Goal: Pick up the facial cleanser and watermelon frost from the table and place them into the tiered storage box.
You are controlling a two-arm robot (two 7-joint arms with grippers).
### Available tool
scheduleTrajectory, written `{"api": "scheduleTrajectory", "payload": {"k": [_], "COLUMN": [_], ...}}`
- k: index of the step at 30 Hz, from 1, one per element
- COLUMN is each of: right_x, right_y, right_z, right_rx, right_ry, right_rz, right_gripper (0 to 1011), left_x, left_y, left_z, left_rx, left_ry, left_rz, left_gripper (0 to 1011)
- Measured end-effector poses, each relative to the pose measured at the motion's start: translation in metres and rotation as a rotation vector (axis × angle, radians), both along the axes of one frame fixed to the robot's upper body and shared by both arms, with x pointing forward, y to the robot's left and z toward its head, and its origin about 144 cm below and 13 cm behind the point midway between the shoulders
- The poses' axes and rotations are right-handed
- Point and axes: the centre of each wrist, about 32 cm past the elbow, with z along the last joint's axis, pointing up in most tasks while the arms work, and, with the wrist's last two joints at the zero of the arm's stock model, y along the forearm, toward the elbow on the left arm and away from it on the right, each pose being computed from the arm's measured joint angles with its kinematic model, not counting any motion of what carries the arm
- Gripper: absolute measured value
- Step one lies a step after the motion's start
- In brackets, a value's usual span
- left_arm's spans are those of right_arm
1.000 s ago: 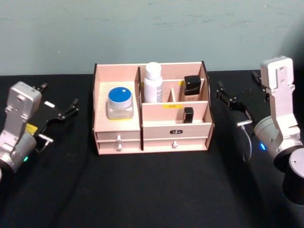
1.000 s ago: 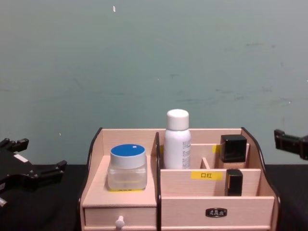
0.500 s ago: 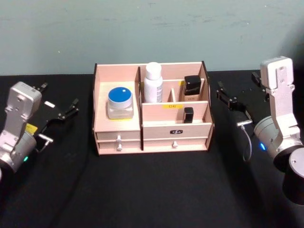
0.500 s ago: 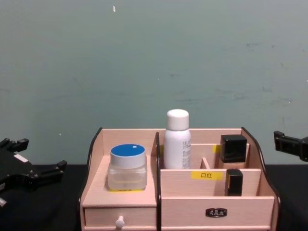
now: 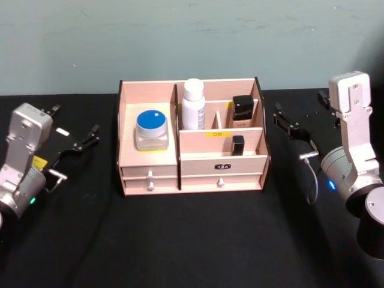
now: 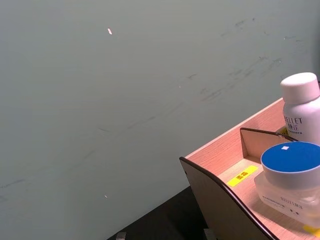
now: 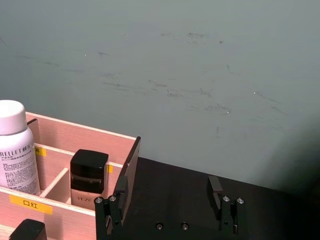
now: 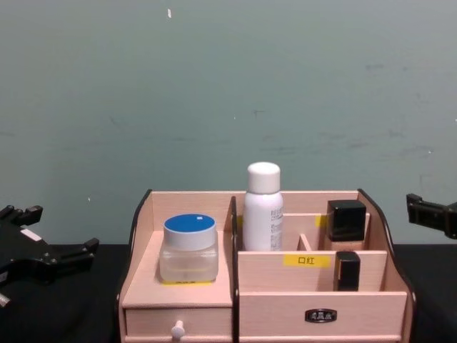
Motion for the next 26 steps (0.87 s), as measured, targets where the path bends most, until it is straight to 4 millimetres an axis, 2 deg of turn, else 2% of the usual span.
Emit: {"api": "scheduleTrajectory", "payload": {"k": [26], "right_x": [-0.0001], "right_y": [0.0], "right_z": [0.0004], "right_rx": [0.0], "right_ry": [-0.001], "right_rz": [-0.001], "right_gripper": [1000], "left_x": [0.0], "left_y": [0.0], "left_z": [0.0], "left_rx": [0.0], "left_ry": [0.0], "left_rz": [0.0], "left_gripper": [1001]}}
